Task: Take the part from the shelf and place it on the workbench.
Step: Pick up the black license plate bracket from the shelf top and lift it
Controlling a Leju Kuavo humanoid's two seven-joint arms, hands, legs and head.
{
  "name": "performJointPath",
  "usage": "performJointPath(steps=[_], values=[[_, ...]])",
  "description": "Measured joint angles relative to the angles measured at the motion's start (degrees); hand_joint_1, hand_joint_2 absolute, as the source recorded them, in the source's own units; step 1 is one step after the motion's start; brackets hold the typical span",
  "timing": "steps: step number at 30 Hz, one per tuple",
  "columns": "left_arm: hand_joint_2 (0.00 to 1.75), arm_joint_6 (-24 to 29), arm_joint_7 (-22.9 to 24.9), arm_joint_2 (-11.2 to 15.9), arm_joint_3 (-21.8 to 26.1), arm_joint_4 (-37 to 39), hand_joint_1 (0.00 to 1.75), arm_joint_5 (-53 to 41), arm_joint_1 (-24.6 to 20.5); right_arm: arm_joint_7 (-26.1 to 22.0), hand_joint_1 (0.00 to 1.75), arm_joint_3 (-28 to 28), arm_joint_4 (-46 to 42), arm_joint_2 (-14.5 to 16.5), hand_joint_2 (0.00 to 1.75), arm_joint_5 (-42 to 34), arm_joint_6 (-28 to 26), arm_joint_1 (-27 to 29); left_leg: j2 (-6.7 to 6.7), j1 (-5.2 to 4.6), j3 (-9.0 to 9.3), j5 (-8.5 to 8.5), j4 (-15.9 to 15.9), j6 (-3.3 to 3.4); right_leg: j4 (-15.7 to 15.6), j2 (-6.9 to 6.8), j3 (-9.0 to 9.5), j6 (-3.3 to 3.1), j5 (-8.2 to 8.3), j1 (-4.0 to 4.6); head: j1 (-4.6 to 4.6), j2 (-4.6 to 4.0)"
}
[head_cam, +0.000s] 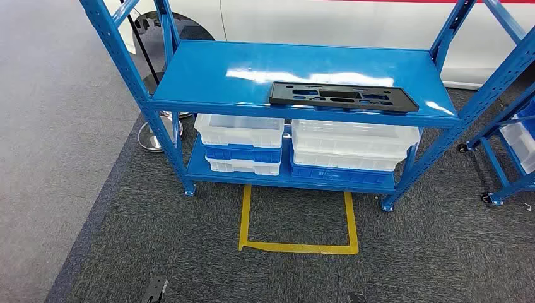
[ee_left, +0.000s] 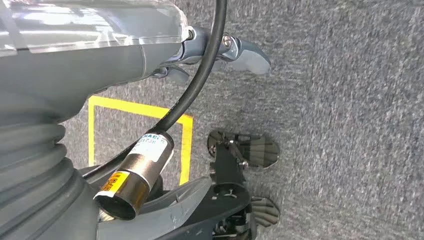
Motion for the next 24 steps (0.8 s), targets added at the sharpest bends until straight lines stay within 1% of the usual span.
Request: performJointPath(steps=[2,3,9,13,17,20,24], values=[[1.75,0.08,-0.03,-0.05,-0.30,0.09,0.00,-0.01,-0.22,-1.24,0.00,0.66,0.06,0.00,1.75,0.14,0.01,-1.36,0.01,0.00,-0.03,0.01,0.00,0.00,0.01,0.00,0.00,0.00,0.02,0.00,0.00,0.00],[1.75,0.15,-0.05,-0.09,-0.63,0.18,0.00,-0.02,-0.47,-2.44,0.00,1.35,0.10,0.00,1.75,0.37,0.02,-2.90,0.01,0.00,-0.03,0.02,0.00,-0.01,0.01,0.00,0.00,0.00,0.04,0.00,0.00,0.00],[1.75,0.21,0.26,-0.28,-2.49,0.55,0.00,-0.29,-1.73,-8.31,0.00,5.36,0.10,0.57,1.75,3.79,0.41,-14.28,-0.01,0.00,0.07,0.19,0.05,0.01,0.02,-0.01,0.00,0.00,0.19,0.00,0.00,0.00],[1.75,0.21,0.54,-0.28,-3.17,0.64,0.00,-0.69,-2.06,-12.72,0.00,7.55,-0.19,1.85,1.75,7.14,-1.12,-21.25,-0.05,0.00,0.18,0.27,0.07,0.00,0.03,-0.04,-0.04,0.02,0.23,0.01,0.00,0.00],[0.00,0.22,0.63,-0.28,-3.58,0.82,0.00,-1.18,-2.11,-16.72,0.00,9.91,-0.68,3.04,1.75,11.00,-4.96,-26.21,-0.08,0.00,0.15,0.29,0.07,-0.03,0.05,-0.05,-0.06,0.02,0.23,0.02,0.00,0.00],[0.00,0.25,0.69,-0.28,-3.75,0.90,0.00,-1.23,-2.10,-18.53,0.00,11.14,-1.74,3.63,1.75,14.93,-8.83,-28.41,-0.10,0.00,0.14,0.29,0.07,-0.03,0.05,-0.08,-0.07,0.02,0.23,0.02,0.00,0.00],[0.00,0.37,0.80,-0.28,-3.86,0.97,0.00,-1.25,-2.08,-18.87,0.00,11.03,-3.93,4.14,1.75,22.08,-12.36,-29.04,-0.11,0.00,0.10,0.28,0.07,-0.02,0.05,-0.08,-0.08,0.02,0.23,0.02,0.00,0.00]])
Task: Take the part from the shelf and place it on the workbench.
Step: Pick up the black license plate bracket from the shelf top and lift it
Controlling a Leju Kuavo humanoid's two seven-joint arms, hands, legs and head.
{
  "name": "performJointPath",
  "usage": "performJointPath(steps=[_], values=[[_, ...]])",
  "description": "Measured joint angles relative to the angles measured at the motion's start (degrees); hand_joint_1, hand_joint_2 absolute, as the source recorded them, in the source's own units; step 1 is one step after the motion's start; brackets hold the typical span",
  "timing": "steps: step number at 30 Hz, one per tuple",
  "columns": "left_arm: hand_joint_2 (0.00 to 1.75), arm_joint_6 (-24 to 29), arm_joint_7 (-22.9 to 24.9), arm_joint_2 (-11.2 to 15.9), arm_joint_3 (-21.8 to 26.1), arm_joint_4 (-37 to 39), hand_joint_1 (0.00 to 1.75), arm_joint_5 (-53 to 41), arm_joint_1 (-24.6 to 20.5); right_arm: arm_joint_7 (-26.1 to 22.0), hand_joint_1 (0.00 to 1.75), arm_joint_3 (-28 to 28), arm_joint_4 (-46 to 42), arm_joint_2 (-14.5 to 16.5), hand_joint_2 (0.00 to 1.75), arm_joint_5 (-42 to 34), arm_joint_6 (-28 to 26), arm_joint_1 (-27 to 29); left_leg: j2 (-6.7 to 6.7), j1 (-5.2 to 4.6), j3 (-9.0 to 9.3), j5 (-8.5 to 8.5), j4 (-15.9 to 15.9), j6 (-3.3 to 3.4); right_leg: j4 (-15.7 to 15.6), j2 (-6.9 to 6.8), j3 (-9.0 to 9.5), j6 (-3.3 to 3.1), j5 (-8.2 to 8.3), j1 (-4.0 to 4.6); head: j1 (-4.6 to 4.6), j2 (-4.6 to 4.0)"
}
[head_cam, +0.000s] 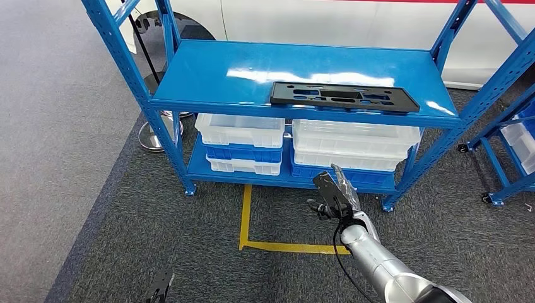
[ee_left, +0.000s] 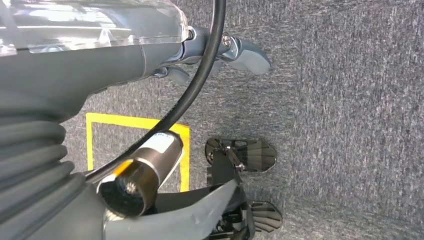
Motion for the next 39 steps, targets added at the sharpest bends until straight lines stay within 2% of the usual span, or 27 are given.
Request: performJointPath(steps=[23,39], values=[[0.00,0.21,0.88,0.00,-0.13,0.46,0.00,-0.19,0.04,0.22,0.00,-10.34,-14.22,2.62,1.75,44.44,-10.34,1.11,0.01,0.00,-0.04,0.00,0.01,0.00,0.00,0.01,-0.07,0.00,0.00,0.00,0.00,0.00],[0.00,-0.19,3.30,0.01,-0.85,0.68,0.00,-2.34,-0.25,6.55,0.00,-10.64,-20.03,1.45,1.75,78.12,-17.17,2.75,0.02,-0.03,-0.12,-0.03,0.18,0.03,-0.04,0.02,-0.11,0.03,0.03,-0.13,-0.01,0.00]])
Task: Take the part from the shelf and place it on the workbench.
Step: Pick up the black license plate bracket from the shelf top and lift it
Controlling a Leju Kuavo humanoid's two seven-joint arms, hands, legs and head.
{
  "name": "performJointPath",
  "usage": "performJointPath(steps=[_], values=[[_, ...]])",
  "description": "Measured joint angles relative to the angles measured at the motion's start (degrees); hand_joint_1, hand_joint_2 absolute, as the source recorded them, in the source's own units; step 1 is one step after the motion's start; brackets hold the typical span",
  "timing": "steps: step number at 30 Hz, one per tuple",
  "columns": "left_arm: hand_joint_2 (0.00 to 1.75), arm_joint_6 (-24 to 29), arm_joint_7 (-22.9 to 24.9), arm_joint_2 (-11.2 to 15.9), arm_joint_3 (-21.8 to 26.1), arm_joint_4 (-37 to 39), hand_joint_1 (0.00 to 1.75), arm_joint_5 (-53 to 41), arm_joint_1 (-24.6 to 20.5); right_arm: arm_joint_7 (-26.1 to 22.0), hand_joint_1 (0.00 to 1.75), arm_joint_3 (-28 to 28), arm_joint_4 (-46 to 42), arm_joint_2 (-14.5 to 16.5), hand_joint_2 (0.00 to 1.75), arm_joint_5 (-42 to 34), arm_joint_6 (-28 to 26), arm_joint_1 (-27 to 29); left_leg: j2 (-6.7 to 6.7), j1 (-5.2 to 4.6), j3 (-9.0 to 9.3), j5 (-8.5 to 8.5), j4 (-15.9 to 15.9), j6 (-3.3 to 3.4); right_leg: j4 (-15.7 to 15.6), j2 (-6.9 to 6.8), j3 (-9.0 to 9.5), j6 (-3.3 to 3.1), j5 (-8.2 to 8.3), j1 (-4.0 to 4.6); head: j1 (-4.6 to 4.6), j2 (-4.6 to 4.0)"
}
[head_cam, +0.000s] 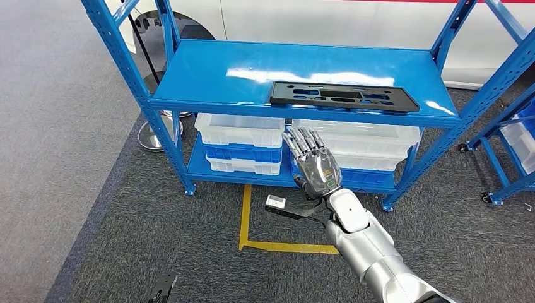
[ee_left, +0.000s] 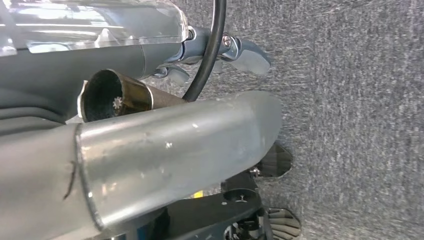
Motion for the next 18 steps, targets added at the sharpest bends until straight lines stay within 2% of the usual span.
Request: performJointPath(steps=[3,7,10,12,14,15,16,17,18], values=[[0.00,0.06,0.67,0.02,-0.38,0.10,0.00,-0.52,-0.14,0.40,0.00,0.01,0.06,-0.14,1.75,4.21,-0.93,-0.03,-0.02,-0.03,-0.23,-0.04,0.29,0.06,0.02,-0.01,-0.09,0.08,0.06,-0.23,-0.01,0.00],[0.00,-0.04,0.90,0.03,-0.82,0.20,0.00,-0.79,-0.29,0.70,0.00,-0.02,0.71,-0.19,1.75,5.76,-1.19,-0.24,-0.03,-0.09,-0.58,-0.12,0.68,0.32,-0.03,-0.04,-0.19,0.45,0.29,-0.32,0.00,0.00],[0.00,-0.12,0.90,0.02,-1.17,0.22,0.00,-0.70,-0.37,0.93,0.00,-0.02,1.32,-0.22,1.75,5.73,-1.23,-0.75,0.04,0.32,-0.35,0.53,-0.29,1.19,-0.03,0.02,-0.26,1.04,0.21,-0.24,0.04,0.00],[0.00,-0.13,0.88,0.01,-1.37,0.22,0.00,-0.70,-0.53,0.97,0.00,-0.02,1.68,-0.32,1.75,5.66,-1.25,-1.15,0.17,0.73,-0.03,1.14,-1.31,1.85,3.42,0.27,-2.03,1.34,-1.76,-0.21,0.10,0.00],[0.00,-0.12,0.88,0.02,-1.54,0.22,0.00,-0.70,-0.62,1.15,0.00,-0.05,2.34,-0.54,1.75,5.55,-1.25,-1.28,0.21,0.65,-0.08,1.20,-1.42,2.04,10.59,0.45,-5.86,1.63,-4.61,-0.37,0.11,0.00],[0.00,-0.11,0.88,0.02,-1.59,0.23,0.00,-0.70,-0.59,1.37,0.00,-0.08,2.78,-0.65,1.75,5.51,-1.25,-1.24,0.18,0.66,-0.09,1.13,-1.37,2.03,13.52,0.47,-7.61,1.80,-5.19,-0.48,0.10,0.00],[0.00,-0.11,0.90,0.01,-1.63,0.25,0.00,-0.70,-0.56,1.62,0.00,-0.14,3.22,-0.74,1.75,5.44,-1.25,-1.20,0.11,0.71,-0.03,1.00,-1.28,1.96,14.70,0.46,-8.59,1.92,-4.71,-0.59,0.10,0.00],[0.00,-0.10,0.93,0.00,-1.66,0.26,0.00,-0.70,-0.53,1.85,0.00,-0.25,3.62,-0.81,1.75,5.34,-1.25,-1.22,0.03,0.79,0.11,0.79,-1.12,1.81,13.63,0.45,-8.48,2.00,-3.08,-0.71,0.11,0.00],[0.00,-0.09,0.96,-0.01,-1.69,0.26,0.00,-0.70,-0.50,2.01,0.00,-0.37,3.92,-0.90,1.75,5.20,-1.25,-1.30,-0.05,0.90,0.31,0.47,-0.91,1.53,10.45,0.35,-7.32,2.03,-0.61,-0.82,0.11,0.00]])
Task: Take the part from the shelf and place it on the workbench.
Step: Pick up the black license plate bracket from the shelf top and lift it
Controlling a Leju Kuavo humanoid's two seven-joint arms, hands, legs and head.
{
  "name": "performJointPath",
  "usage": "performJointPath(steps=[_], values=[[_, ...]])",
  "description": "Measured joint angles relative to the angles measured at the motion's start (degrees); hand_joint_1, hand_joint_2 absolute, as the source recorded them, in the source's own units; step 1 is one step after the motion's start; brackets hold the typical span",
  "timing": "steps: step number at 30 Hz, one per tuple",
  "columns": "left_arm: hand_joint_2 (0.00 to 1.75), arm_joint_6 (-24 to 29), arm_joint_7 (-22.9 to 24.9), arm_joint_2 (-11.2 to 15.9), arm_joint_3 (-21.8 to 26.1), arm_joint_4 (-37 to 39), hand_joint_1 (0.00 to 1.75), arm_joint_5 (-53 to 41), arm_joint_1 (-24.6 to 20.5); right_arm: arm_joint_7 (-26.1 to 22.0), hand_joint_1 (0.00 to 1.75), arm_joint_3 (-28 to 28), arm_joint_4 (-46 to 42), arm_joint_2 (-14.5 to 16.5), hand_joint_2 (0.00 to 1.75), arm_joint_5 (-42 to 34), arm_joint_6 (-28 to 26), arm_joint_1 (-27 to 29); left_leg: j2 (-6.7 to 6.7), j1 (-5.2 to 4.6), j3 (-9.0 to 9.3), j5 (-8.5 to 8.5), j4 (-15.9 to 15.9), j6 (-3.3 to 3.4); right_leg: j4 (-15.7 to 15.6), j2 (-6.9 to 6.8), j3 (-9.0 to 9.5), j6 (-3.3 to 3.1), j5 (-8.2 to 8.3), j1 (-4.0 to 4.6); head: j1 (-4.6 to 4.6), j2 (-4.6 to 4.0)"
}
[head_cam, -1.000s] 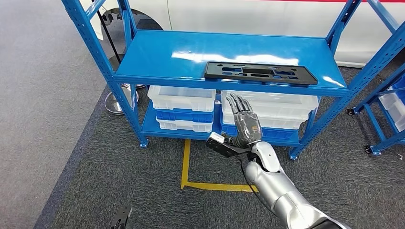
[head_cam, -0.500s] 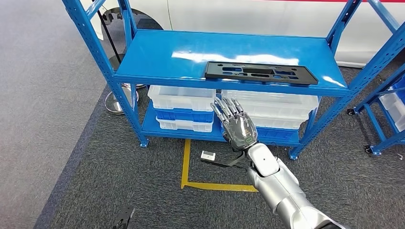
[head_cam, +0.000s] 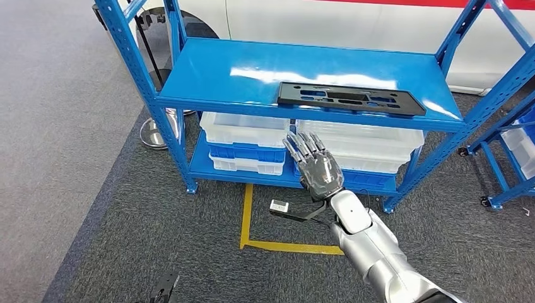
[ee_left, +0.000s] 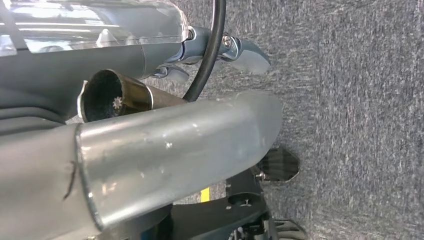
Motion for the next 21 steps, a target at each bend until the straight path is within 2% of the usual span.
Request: performJointPath(steps=[1,2,3,5,7,8,9,10,12,13,14,15,17,18,19,21], values=[[0.00,0.02,0.04,-0.01,-0.02,0.01,0.00,-0.01,0.03,0.14,0.00,-0.14,0.29,-0.09,1.75,-0.16,0.00,-0.11,-0.05,0.09,0.18,-0.41,0.24,-0.37,-3.58,-0.22,1.47,-0.06,1.94,-0.03,0.00,0.00],[0.00,0.05,0.08,0.00,-0.04,0.03,0.00,-0.02,0.02,0.29,0.00,-0.27,0.59,-0.16,1.75,-0.29,0.00,-0.26,-0.05,0.04,0.23,-0.81,0.59,-0.80,-6.72,-0.42,2.79,-0.22,3.20,0.13,0.01,0.00],[0.00,0.09,0.12,0.01,-0.05,0.05,0.00,-0.03,-0.01,0.49,0.00,-0.38,0.88,-0.20,1.75,-0.39,0.00,-0.37,-0.02,-0.06,0.14,-1.11,0.83,-1.24,-8.59,-0.58,3.54,-0.62,3.52,0.30,-0.01,0.00],[0.00,0.14,0.17,0.03,-0.08,0.09,0.00,-0.08,-0.02,0.93,0.00,-0.64,1.47,-0.29,1.75,-0.55,-0.01,-0.49,0.19,-0.28,-0.09,-1.40,1.01,-1.97,-9.28,-0.47,3.63,-1.62,2.71,0.78,-0.03,0.00],[0.00,0.14,0.16,0.03,-0.12,0.09,0.00,-0.11,0.01,1.29,0.00,-1.03,1.88,-0.45,1.75,-0.85,-0.04,-0.60,0.18,-0.16,-0.03,-1.94,1.19,-2.56,-9.47,-0.09,3.83,-2.58,2.31,0.69,-0.06,0.00],[0.00,0.14,0.14,0.03,-0.13,0.09,0.00,-0.13,0.00,1.41,0.00,-1.23,2.03,-0.50,1.75,-1.04,-0.06,-0.73,-0.14,-0.08,-0.42,-2.64,2.28,-2.75,-9.65,0.06,4.13,-3.00,2.19,0.61,-0.13,0.00],[0.00,0.14,0.13,0.03,-0.14,0.09,0.00,-0.14,0.00,1.46,0.00,-1.40,2.15,-0.50,1.75,-1.21,-0.08,-0.89,-0.63,-0.03,-1.53,-3.77,4.60,-2.85,-9.82,0.18,4.50,-3.41,2.05,0.49,-0.18,0.00],[0.00,0.14,0.13,0.03,-0.14,0.10,0.00,-0.15,0.04,1.49,0.00,-1.51,2.27,-0.49,1.75,-1.32,-0.08,-1.02,-1.19,-0.02,-3.41,-5.10,8.12,-2.85,-9.90,0.28,4.80,-3.75,1.85,0.57,-0.24,0.00],[0.00,0.13,0.16,0.08,-0.16,0.19,0.00,-0.15,0.25,1.48,0.00,-1.64,2.62,-0.47,1.75,-1.52,-0.07,-1.15,-1.77,-0.06,-8.28,-7.10,15.74,-2.76,-9.88,0.64,5.28,-4.24,1.40,0.90,-0.28,0.00],[0.00,0.12,0.17,0.11,-0.16,0.26,0.00,-0.15,0.40,1.45,0.00,-1.69,2.81,-0.47,1.75,-1.63,-0.07,-1.15,-1.87,-0.09,-10.04,-6.79,17.68,-2.64,-9.86,0.88,5.57,-4.35,1.15,1.09,-0.28,0.00],[0.00,0.11,0.18,0.15,-0.17,0.31,0.00,-0.16,0.51,1.43,0.00,-1.75,2.98,-0.47,1.75,-1.75,-0.07,-1.14,-1.91,-0.13,-10.92,-5.59,17.82,-2.46,-9.84,1.13,5.90,-4.40,0.89,1.24,-0.28,0.00],[0.00,0.09,0.18,0.18,-0.18,0.36,0.00,-0.16,0.58,1.41,0.00,-1.84,3.11,-0.46,1.75,-1.85,-0.07,-1.14,-1.92,-0.20,-10.97,-3.82,16.54,-2.25,-9.82,1.33,6.23,-4.40,0.66,1.35,-0.29,0.00],[0.00,0.00,0.19,0.22,-0.18,0.39,0.00,-0.23,0.59,1.40,0.00,-2.04,3.29,-0.46,1.75,-2.04,-0.07,-1.18,-2.00,-0.44,-9.28,0.75,10.57,-1.59,-9.82,1.58,7.05,-4.29,0.11,1.50,-0.28,0.00],[0.00,-0.05,0.21,0.27,-0.20,0.45,0.00,-0.28,0.58,1.39,0.00,-2.13,3.40,-0.46,1.75,-2.15,-0.07,-1.25,-2.10,-0.65,-8.23,2.34,7.79,-1.21,-9.80,1.67,7.35,-4.14,-0.19,1.62,-0.25,0.00],[0.00,-0.09,0.24,0.31,-0.25,0.51,0.00,-0.34,0.52,1.37,0.00,-2.19,3.55,-0.46,1.75,-2.25,-0.07,-1.33,-2.19,-0.85,-7.19,3.30,5.16,-0.86,-9.76,1.80,7.51,-3.92,-0.44,1.68,-0.25,0.00],[0.00,-0.13,0.33,0.36,-0.37,0.63,0.00,-0.44,0.42,1.25,0.00,-2.29,3.87,-0.46,1.75,-2.38,-0.07,-1.47,-2.32,-1.20,-6.26,3.04,3.18,-0.49,-9.84,1.95,7.38,-3.34,-0.63,1.64,-0.22,0.00]])
